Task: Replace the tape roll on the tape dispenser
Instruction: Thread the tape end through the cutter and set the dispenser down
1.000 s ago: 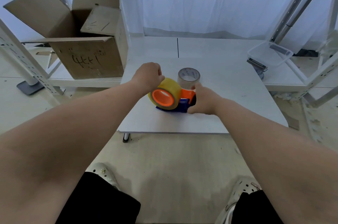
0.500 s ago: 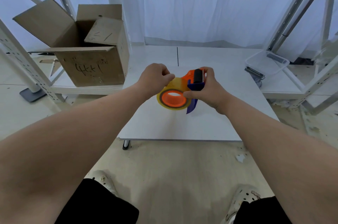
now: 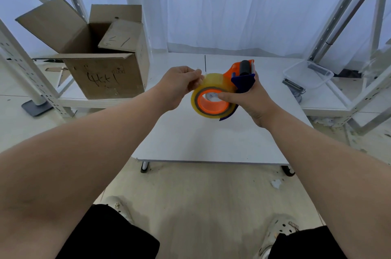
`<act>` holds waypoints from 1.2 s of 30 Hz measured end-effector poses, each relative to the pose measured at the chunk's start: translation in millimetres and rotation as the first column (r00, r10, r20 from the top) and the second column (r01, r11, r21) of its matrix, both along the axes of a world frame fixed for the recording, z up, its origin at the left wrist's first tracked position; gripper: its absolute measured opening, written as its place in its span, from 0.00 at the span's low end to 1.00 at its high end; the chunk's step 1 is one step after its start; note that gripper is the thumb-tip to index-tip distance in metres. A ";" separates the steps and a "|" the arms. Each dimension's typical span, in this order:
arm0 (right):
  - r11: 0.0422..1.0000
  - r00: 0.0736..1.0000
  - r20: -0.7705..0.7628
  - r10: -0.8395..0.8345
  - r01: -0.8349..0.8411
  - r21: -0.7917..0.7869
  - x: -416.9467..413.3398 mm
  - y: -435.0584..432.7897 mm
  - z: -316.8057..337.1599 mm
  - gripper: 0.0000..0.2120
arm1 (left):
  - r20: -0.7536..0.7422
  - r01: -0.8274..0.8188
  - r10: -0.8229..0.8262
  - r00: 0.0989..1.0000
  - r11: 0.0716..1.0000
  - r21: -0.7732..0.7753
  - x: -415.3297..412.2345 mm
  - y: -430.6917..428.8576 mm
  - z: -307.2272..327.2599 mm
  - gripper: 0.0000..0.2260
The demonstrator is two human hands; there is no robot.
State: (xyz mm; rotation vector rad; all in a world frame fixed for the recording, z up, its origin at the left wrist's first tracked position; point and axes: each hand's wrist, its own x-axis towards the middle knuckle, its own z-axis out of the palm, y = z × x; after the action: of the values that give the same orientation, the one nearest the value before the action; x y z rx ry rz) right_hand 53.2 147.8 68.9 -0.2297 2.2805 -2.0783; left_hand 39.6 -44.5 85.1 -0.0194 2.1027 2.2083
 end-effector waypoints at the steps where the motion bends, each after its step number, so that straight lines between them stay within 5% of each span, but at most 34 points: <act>1: 1.000 1.000 -0.003 0.007 -0.007 0.012 -0.2 0.1 -0.1 0.32 | 0.007 -0.002 0.002 1.000 1.000 0.022 0.4 -0.6 1.1 0.10; 5: 0.999 1.000 -0.026 0.018 -0.017 0.028 -0.5 -0.5 2.7 0.35 | 0.033 -0.015 0.013 0.999 0.999 0.038 2.3 1.6 3.9 0.11; 9: 0.996 0.997 -0.051 0.062 -0.059 0.061 1.2 -1.5 3.2 0.33 | -0.038 -0.073 0.065 0.997 0.955 -0.287 2.4 8.5 7.4 0.09; 14: 0.971 0.991 -0.081 0.105 -0.085 0.222 3.0 -0.8 -0.2 0.31 | -0.154 -0.097 -0.001 0.988 0.773 -0.627 5.8 12.4 14.4 0.08; 20: 0.868 0.982 -0.029 0.189 -0.153 0.473 4.7 11.3 -14.3 0.32 | -0.199 -0.123 -0.005 0.980 0.768 -0.629 3.5 13.3 29.5 0.09; 25: 0.962 0.992 0.000 0.126 -0.122 0.246 4.6 19.7 -3.4 0.29 | -0.140 -0.083 0.009 0.990 0.843 -0.532 0.3 -2.8 28.2 0.09; 36: 0.973 0.981 0.112 0.156 -0.172 0.154 -4.7 29.1 -0.5 0.29 | -0.098 -0.082 0.047 0.994 0.918 -0.389 4.3 -2.3 34.1 0.07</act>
State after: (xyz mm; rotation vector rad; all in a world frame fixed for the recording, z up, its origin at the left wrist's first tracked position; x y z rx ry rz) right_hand 48.5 176.9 68.4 -0.2898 2.2725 -1.7734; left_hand 43.9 -46.8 119.2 -0.0212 2.5939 1.8075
